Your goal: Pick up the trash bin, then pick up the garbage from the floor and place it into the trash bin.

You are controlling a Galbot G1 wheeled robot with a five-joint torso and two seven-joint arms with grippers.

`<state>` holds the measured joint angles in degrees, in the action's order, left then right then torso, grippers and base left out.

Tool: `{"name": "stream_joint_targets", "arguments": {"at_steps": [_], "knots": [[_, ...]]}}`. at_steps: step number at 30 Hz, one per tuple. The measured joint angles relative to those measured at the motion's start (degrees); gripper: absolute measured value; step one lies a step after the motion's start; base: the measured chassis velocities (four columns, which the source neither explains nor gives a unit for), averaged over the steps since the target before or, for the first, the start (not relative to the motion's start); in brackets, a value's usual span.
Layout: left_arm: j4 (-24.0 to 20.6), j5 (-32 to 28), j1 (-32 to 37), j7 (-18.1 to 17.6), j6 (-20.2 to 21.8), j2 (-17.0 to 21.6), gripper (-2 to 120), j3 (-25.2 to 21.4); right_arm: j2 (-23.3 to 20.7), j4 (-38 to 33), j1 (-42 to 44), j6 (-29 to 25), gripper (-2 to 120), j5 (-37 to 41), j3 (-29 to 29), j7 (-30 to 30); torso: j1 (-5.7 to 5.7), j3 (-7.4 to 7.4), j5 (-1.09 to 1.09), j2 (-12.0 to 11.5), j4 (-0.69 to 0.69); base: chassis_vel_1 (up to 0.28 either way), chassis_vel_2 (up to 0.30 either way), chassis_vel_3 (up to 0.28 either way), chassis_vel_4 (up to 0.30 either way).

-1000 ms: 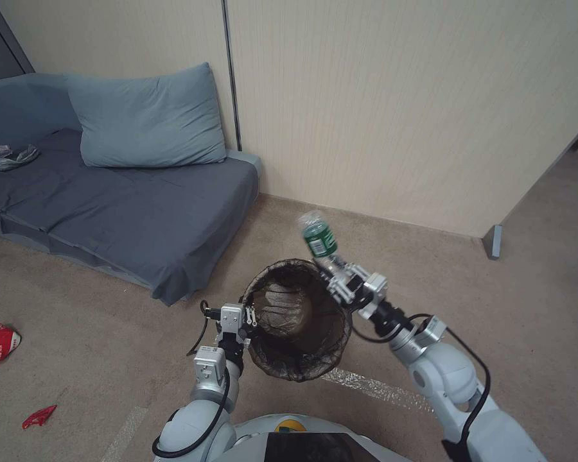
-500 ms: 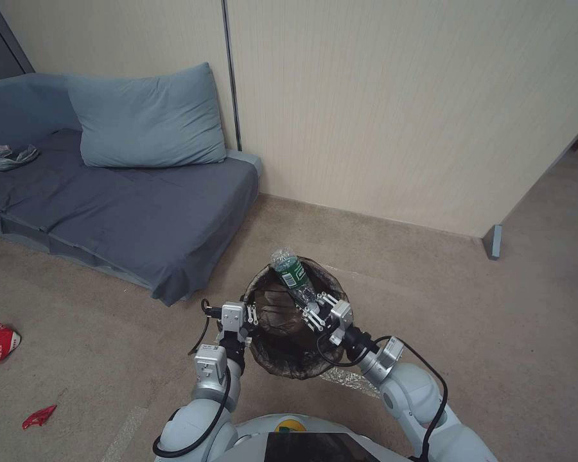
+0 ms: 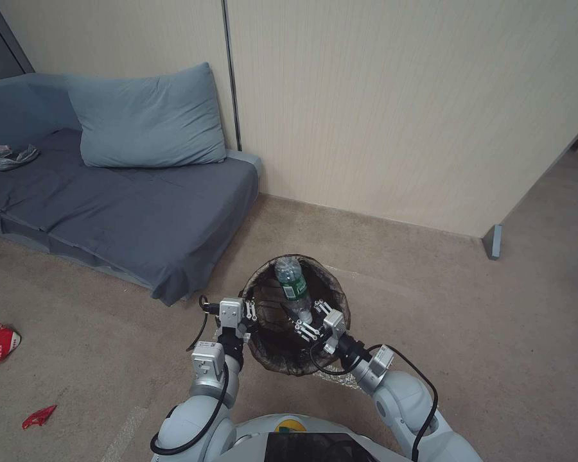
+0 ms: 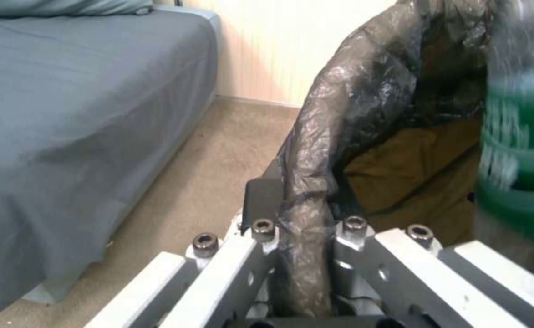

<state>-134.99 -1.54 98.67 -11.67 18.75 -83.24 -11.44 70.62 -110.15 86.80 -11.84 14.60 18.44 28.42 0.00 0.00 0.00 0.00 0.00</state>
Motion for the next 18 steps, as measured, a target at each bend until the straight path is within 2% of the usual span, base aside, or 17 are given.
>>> {"name": "stream_joint_targets", "arguments": {"at_steps": [5, 6, 9, 12, 18], "knots": [[0.05, -0.01, -0.06, 0.03, 0.03, 0.02, 3, 0.04, -0.05, -0.21, 0.41, -0.36, 80, -0.30, 0.18, 0.15, 0.00, 0.00, 0.00, 0.00, 0.00, 0.000, 0.000, 0.000, 0.000], [0.05, -0.01, -0.06, 0.03, 0.03, 0.02, 3, 0.04, -0.05, -0.21, 0.41, -0.36, 80, -0.30, 0.18, 0.15, 0.00, 0.00, 0.00, 0.00, 0.00, 0.000, 0.000, 0.000, 0.000], [0.22, -0.02, -0.07, 0.03, 0.05, 0.02, 3, -0.02, -0.05, -1.25, 0.91, -0.56, 94, -0.54, 0.27, 0.19, 0.00, 0.00, 0.00, 0.00, 0.00, 0.000, 0.000, 0.000, 0.000], [0.27, -0.02, -0.08, 0.03, 0.05, 0.01, 3, -0.03, -0.05, -1.90, 1.15, -0.68, 99, -0.77, 0.33, 0.22, 0.00, 0.00, 0.00, 0.00, 0.00, 0.000, 0.000, 0.000, 0.000], [0.48, 0.05, -0.08, -0.08, 0.08, -0.03, 3, -0.19, -0.50, -4.80, 2.64, -0.86, 100, -0.96, 1.03, 0.58, 0.00, 0.00, 0.00, 0.00, 0.00, 0.000, 0.000, 0.000, 0.000]]}}
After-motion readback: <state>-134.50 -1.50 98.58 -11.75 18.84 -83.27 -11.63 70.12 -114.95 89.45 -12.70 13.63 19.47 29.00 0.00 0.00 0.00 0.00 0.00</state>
